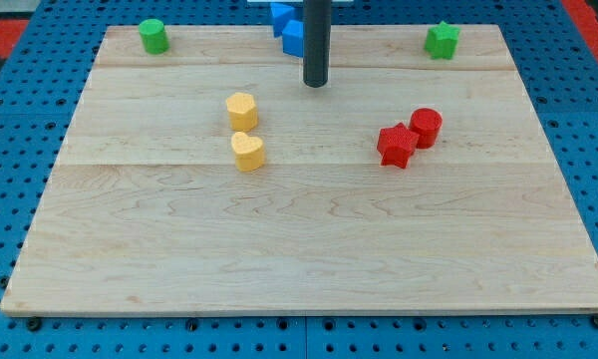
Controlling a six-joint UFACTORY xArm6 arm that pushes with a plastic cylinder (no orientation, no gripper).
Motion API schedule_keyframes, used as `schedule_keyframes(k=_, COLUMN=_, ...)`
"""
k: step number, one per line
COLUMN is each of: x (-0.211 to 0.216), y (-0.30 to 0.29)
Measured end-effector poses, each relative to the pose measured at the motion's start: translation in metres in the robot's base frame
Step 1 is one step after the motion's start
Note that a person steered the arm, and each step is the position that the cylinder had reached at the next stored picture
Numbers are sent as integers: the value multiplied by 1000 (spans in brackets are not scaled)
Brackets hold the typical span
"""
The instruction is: Move red circle towards yellow blocks
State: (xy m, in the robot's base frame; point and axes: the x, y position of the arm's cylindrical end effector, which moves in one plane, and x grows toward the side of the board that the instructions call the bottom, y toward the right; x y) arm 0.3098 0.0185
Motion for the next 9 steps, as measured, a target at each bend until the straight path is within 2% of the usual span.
schedule_keyframes(k=1, x=17, y=0)
schedule_keyframes(k=2, x=41, y=30)
schedule_keyframes(k=3, x=81, y=24)
schedule_keyframes(k=4, x=122, y=49)
schedule_keyframes(k=5, x=132, y=116)
schedule_keyframes(k=7, x=127, y=202)
schedule_keyframes(k=8, x=100, y=231)
schedule_keyframes(k=9, x=61, y=194)
